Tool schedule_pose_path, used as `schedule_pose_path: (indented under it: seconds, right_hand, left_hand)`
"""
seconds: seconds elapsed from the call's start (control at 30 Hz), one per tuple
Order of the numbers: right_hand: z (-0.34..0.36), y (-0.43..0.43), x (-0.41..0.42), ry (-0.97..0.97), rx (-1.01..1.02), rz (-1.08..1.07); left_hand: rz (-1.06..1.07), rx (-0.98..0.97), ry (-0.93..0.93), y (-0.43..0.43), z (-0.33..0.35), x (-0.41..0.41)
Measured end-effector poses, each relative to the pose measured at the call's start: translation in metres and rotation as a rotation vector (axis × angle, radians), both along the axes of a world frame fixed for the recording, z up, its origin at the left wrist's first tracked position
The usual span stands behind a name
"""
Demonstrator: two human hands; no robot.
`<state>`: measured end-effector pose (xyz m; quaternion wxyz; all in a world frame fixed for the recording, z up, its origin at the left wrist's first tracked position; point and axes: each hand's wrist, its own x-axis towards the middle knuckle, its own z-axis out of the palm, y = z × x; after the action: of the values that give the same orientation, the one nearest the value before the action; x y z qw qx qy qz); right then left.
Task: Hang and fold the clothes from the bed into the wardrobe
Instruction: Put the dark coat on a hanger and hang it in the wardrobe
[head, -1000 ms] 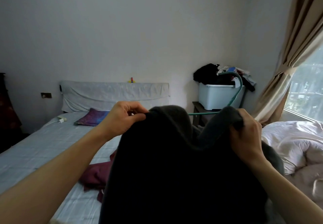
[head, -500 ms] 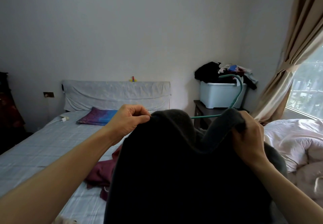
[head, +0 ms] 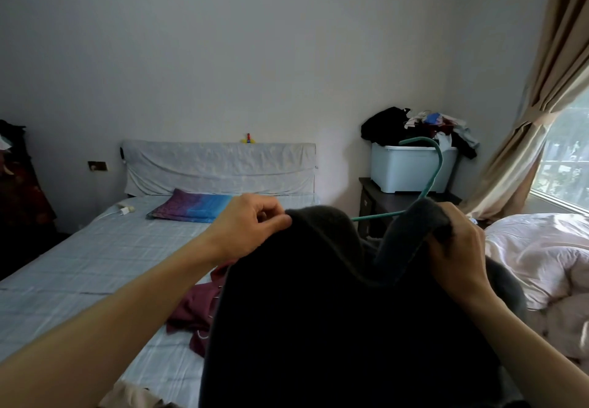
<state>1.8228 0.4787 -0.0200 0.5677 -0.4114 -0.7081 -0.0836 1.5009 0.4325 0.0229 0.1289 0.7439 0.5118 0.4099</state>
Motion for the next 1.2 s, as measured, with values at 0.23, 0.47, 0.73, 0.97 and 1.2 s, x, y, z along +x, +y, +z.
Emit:
schedule_pose_path:
  seconds: [0.23,0.47,0.73,0.97,1.2]
  right_hand:
    - [-0.004,-0.004,0.002,0.004,-0.004,0.0]
    - [-0.007,-0.005,0.002,0.004,0.002,0.03]
    - [-0.011,-0.004,0.003,0.006,0.0,0.054]
    - [-0.015,-0.005,0.008,0.018,-0.001,0.038]
    - [-0.019,-0.01,0.001,0.027,-0.016,0.116]
  left_hand:
    - [-0.022,0.027,-0.067,-0.003,-0.001,0.002]
    - [-0.224,-0.343,-0.006,-0.001,0.013,0.0]
    - [-0.339,-0.577,-0.074,0.01,0.018,0.001]
    - [-0.413,-0.487,-0.082,0.01,0.016,0.001]
    - [-0.296,-0.294,-0.1,0.01,0.009,0.032]
